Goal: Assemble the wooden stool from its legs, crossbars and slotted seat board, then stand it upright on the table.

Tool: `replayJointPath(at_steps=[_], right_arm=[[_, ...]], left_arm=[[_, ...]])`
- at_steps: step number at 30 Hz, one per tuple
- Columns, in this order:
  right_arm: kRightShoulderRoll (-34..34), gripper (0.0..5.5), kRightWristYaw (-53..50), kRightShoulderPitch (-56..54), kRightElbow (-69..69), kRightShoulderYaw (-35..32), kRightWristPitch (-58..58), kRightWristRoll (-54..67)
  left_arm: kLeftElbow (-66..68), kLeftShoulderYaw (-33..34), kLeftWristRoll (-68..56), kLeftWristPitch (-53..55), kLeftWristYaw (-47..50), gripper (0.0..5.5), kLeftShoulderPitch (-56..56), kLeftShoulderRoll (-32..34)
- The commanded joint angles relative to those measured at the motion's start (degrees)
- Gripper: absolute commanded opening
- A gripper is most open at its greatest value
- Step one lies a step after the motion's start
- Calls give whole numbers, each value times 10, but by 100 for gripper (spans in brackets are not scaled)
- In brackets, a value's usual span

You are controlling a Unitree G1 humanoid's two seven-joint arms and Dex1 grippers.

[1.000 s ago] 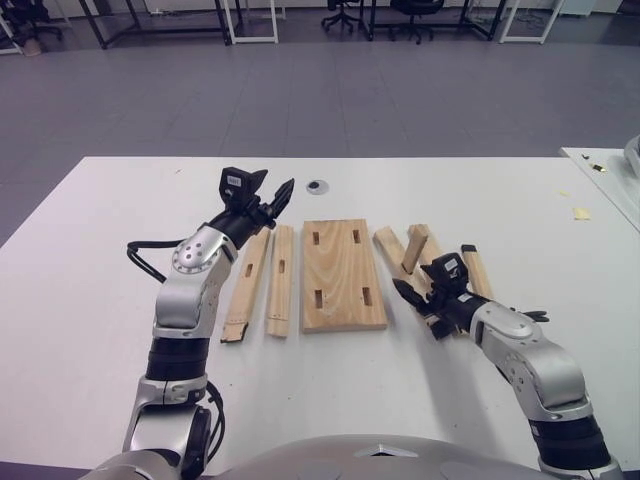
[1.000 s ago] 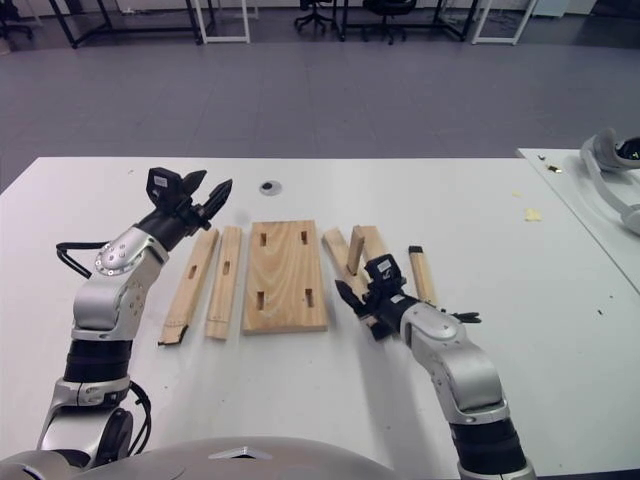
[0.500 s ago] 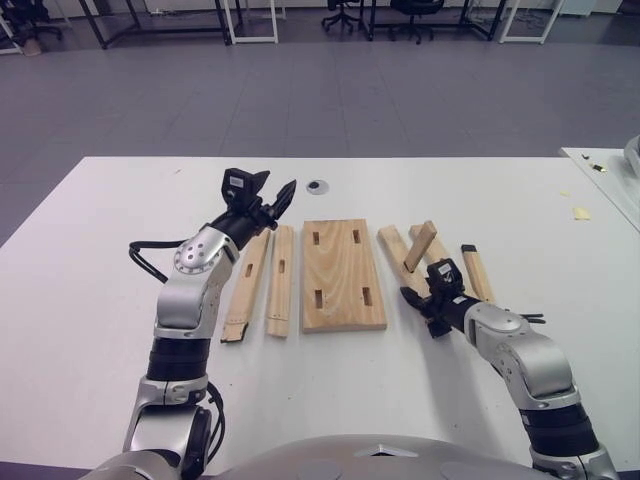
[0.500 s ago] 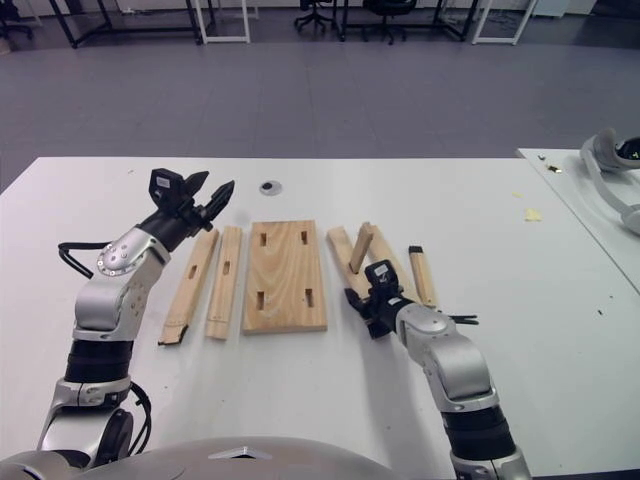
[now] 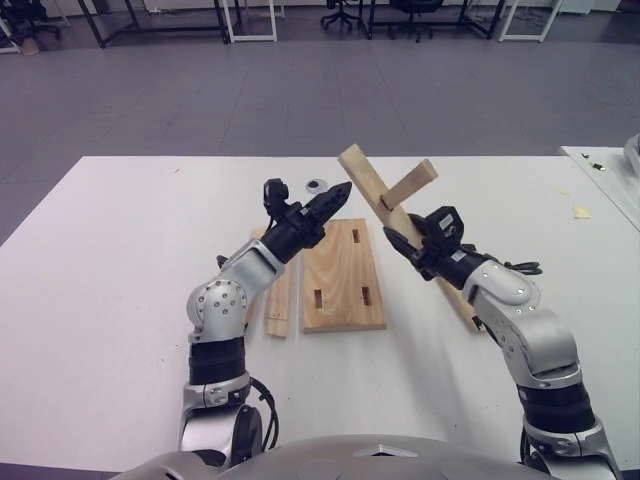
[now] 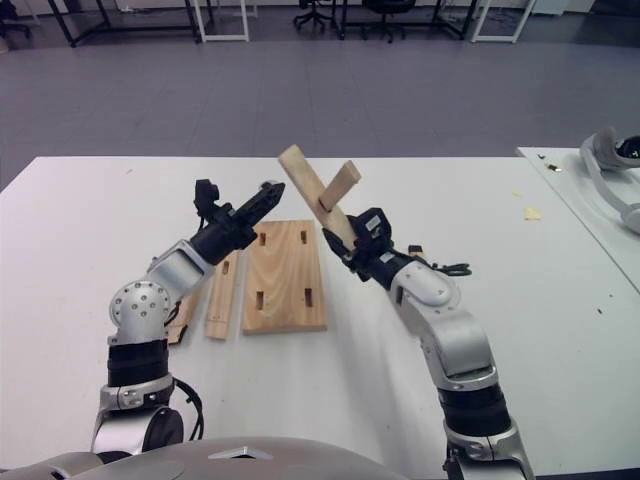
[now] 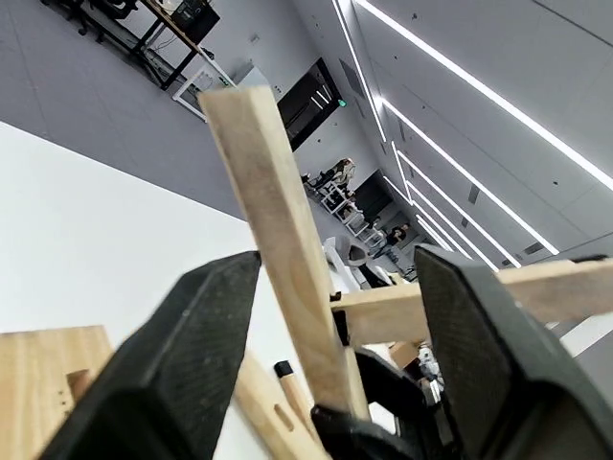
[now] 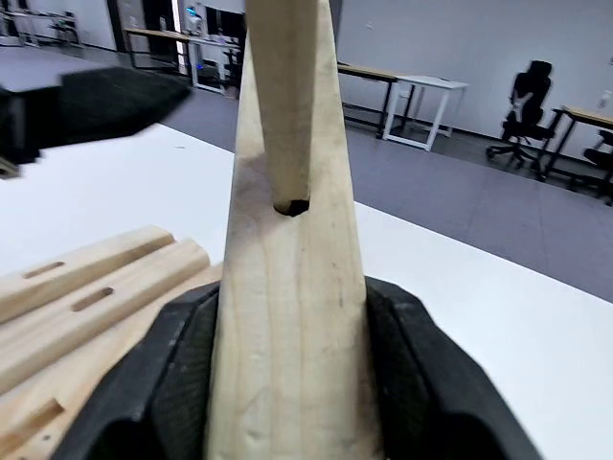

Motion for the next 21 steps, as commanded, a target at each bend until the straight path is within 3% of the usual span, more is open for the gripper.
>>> replayJointPath(at_steps=[1, 7, 17, 21], right_arm=[[1, 210, 22, -8, -44, 23, -9, 19], [-7, 210, 44, 2, -68, 31, -11, 36], [-30, 210, 48, 11, -52, 31, -26, 22], [-29, 210, 51, 14, -54, 33, -29, 21]], left_arm=[[7, 37, -78, 18, 50, 294, -31, -8], [8, 35, -103, 17, 75, 294, -33, 5], [-10, 55, -130, -5, 96, 116, -16, 20], [-16, 52, -142, -4, 101, 104, -12, 24]])
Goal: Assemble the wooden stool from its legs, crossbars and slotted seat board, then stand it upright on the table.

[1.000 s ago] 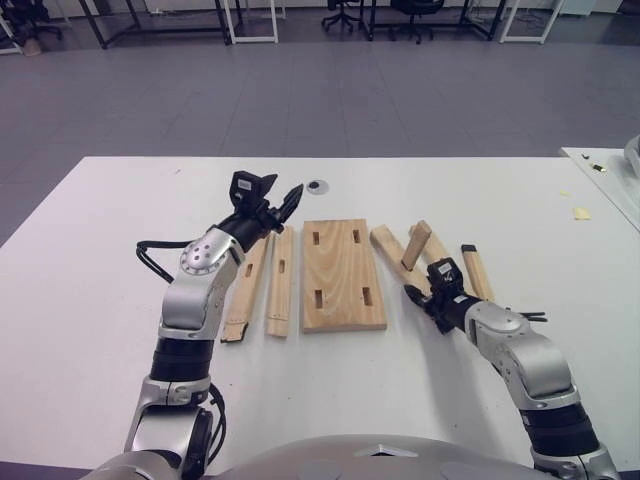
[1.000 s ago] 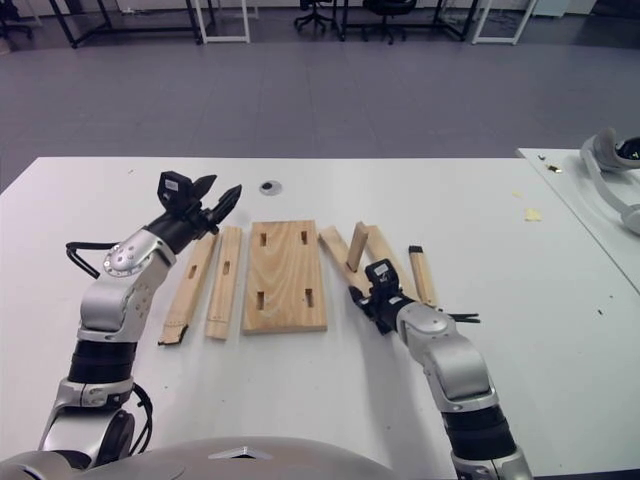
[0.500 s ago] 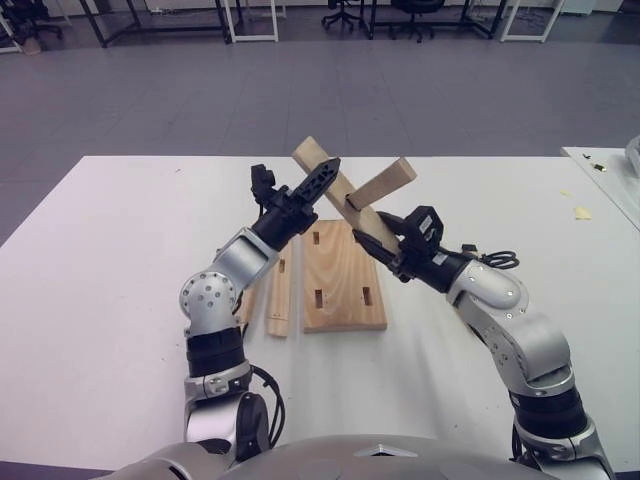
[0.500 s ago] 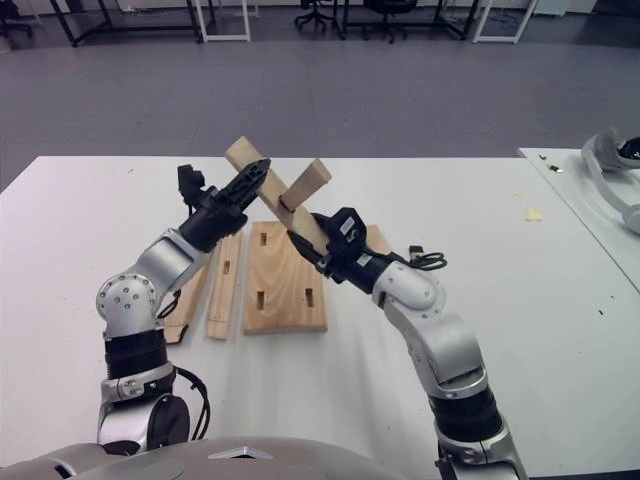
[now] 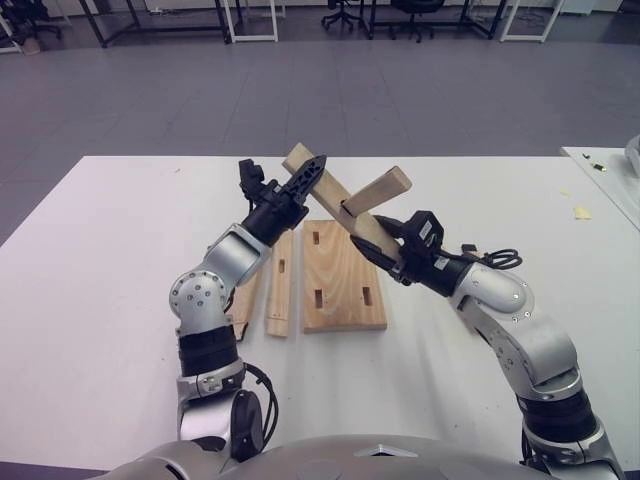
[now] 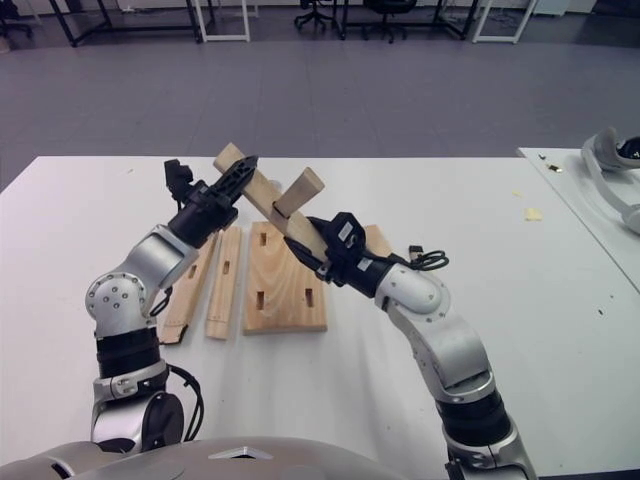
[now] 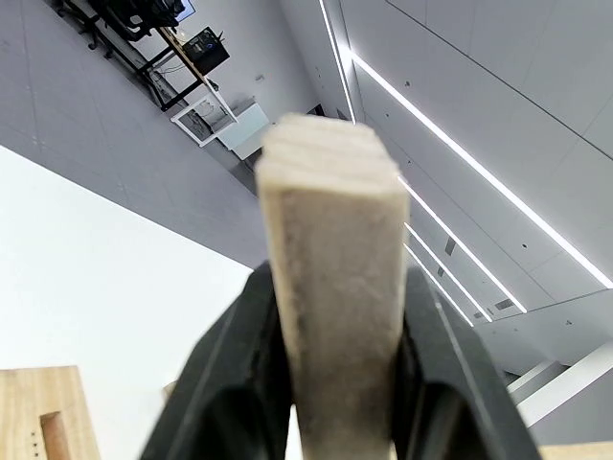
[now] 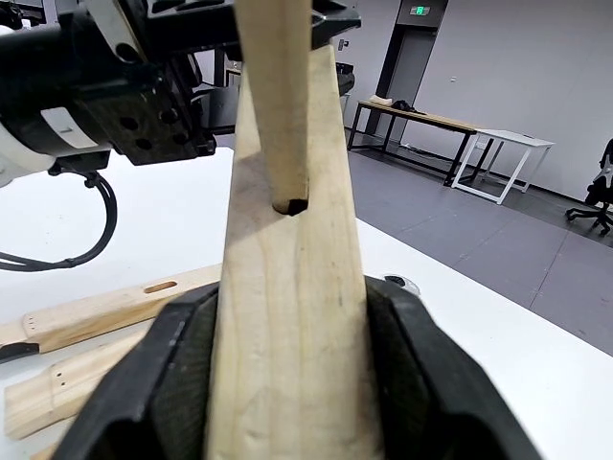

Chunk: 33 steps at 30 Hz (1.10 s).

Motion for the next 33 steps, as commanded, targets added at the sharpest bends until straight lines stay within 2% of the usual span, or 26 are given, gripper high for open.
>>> replayJointPath(at_steps=[1, 3, 4, 8, 12, 15, 24, 33], right_arm=[[-4, 210, 4, 8, -1, 0, -9, 1], [-3, 210, 4, 8, -1, 0, -7, 3], [-2, 250, 2, 9, 1, -2, -5, 2], [-9, 320, -3, 29, 9, -6, -6, -7], [-23, 392, -3, 79, 15, -7, -20, -21], [-27, 441, -11, 114, 21, -18, -34, -27], [-12, 445, -38, 143, 40, -25, -54, -45], [-11, 445, -51, 136, 19, -27, -24, -39]], left_arm=[[-19, -2, -11, -7, 6, 104, 12, 12], [-25, -6, -1, -11, 5, 104, 17, 18], [-30, -6, 3, -13, 8, 104, 20, 23], [-68, 18, 3, -27, 47, 99, 44, 50], [-155, 36, -14, -32, 147, 99, 112, 57], [-229, 23, 0, -29, 214, 99, 174, 63], [-318, -36, 109, -42, 269, 99, 220, 110], [-350, -108, 225, -66, 290, 99, 260, 94]])
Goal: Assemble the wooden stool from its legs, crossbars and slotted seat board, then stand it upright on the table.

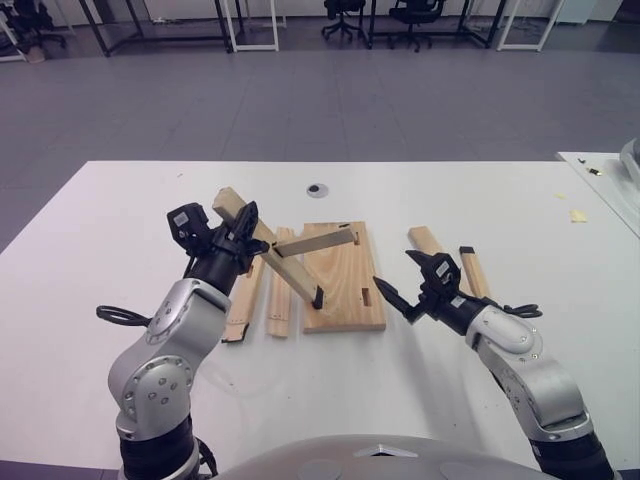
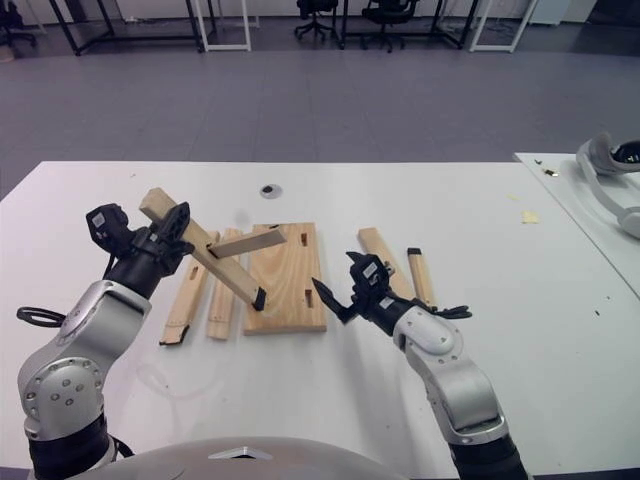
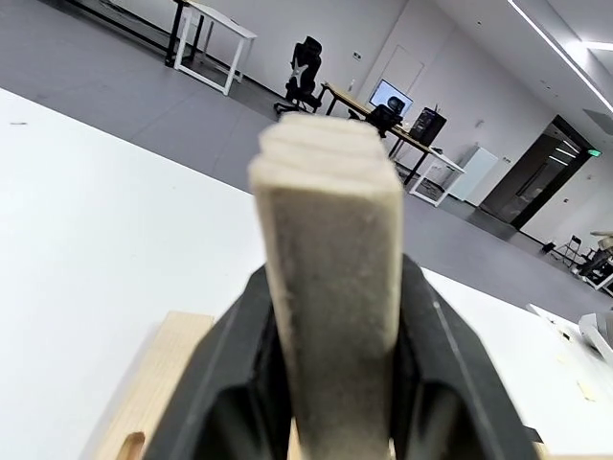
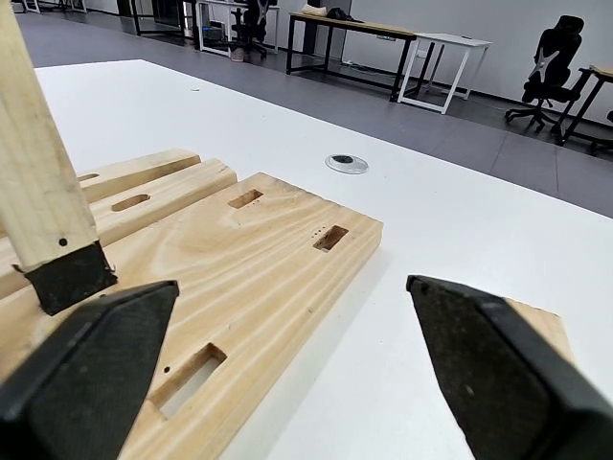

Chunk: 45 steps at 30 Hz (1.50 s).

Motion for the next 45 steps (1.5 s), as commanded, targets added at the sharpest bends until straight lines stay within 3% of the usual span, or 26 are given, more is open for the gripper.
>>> replayJointPath(at_steps=[1, 16, 21, 25, 30, 34, 40, 45], right_arm=[[-7, 445, -3, -8, -23, -10, 21, 2], [7, 445, -52, -48, -40, -10, 73, -17], [-1, 445, -49, -57, -46, -10, 88, -22], [-4, 445, -48, -62, -42, -10, 88, -27], [-6, 445, -44, -73, -30, -8, 83, -31], [-5, 445, -47, -80, -15, -16, 76, -39], [13, 445, -63, -92, 9, -24, 55, -49], [22, 445, -72, -89, 15, -24, 43, -52]], left_arm=[[-20, -26, 52, 3, 18, 99, 37, -1], [-114, -105, 193, 70, 101, 99, 72, -1], [-122, -227, 261, 84, 73, 99, 97, 27], [-128, -264, 287, 111, 57, 99, 93, 27], [-93, -274, 314, 101, 42, 99, 97, -1], [-60, -263, 323, 54, 19, 99, 57, -51], [-45, -235, 332, 15, -21, 99, 2, -74], [-71, -227, 342, 6, -57, 198, -10, -66]])
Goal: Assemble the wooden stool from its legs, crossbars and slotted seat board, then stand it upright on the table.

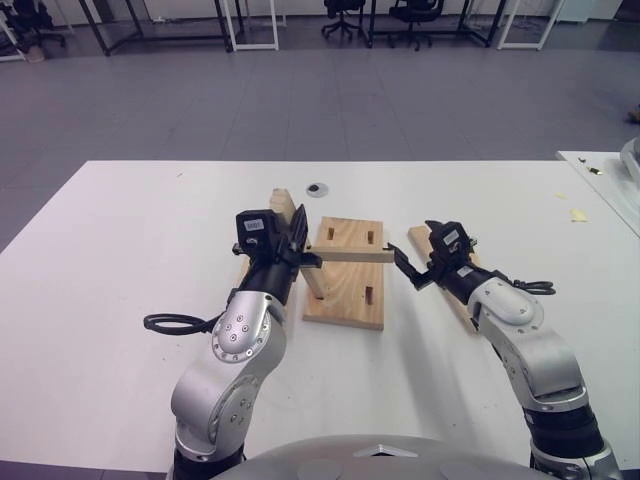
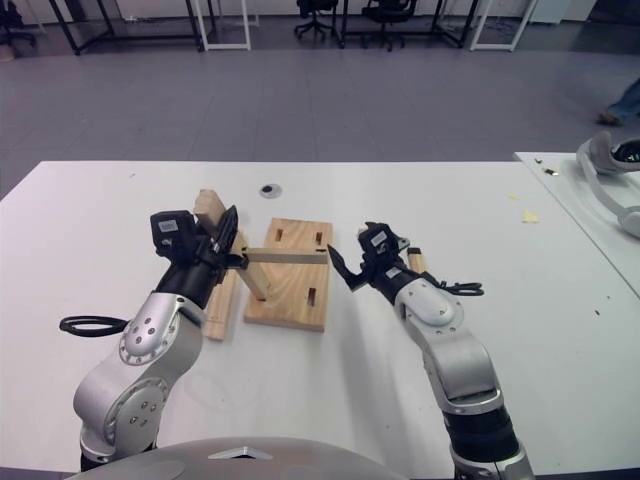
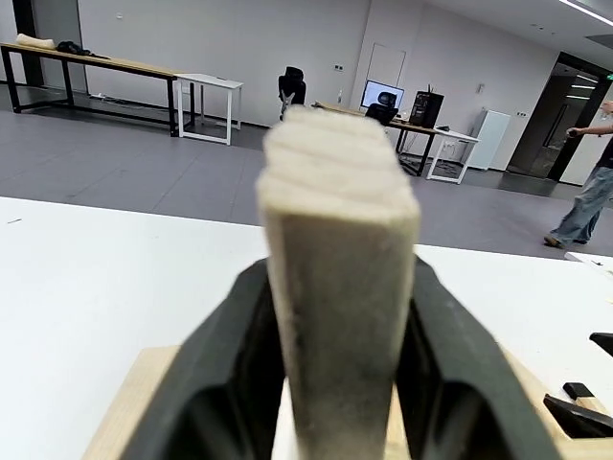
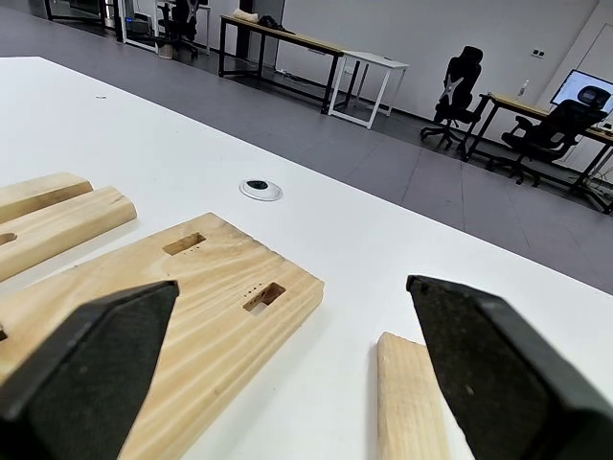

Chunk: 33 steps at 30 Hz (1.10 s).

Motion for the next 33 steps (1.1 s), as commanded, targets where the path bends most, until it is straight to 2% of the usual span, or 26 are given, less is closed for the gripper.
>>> replayJointPath(at_steps=[1, 4, 6, 9, 11, 13, 16, 19, 27, 33], right_arm=[[9, 445, -8, -3, 8, -2, -8, -8], [13, 445, -13, 11, 12, -8, -16, -13], [11, 445, -17, 24, 18, -14, -24, -20], [6, 445, -28, 48, 42, -30, -46, -35], [7, 445, -34, 49, 62, -41, -61, -40], [9, 445, -36, 45, 78, -47, -71, -44], [9, 445, -35, 43, 91, -52, -80, -46], [6, 445, -32, 43, 97, -55, -84, -45], [8, 445, -28, 45, 109, -51, -88, -46], [14, 445, -30, 42, 113, -45, -90, -47]], left_arm=[[-26, 10, 10, -5, -30, 218, -28, 13], [-66, 31, 1, -4, -75, 269, -52, 45], [-93, 84, -18, 7, -109, 306, -94, 78], [-88, 197, -76, 19, -113, 367, -201, 84], [-77, 250, -93, 20, -103, 367, -222, 85], [-64, 281, -100, 23, -98, 367, -187, 80], [-21, 271, -89, 62, -88, 367, -65, 59], [-1, 221, -93, 100, -98, 367, 26, 52], [32, 137, -85, 175, -144, 367, 119, 103], [80, 97, -51, 155, -158, 367, 147, 129]])
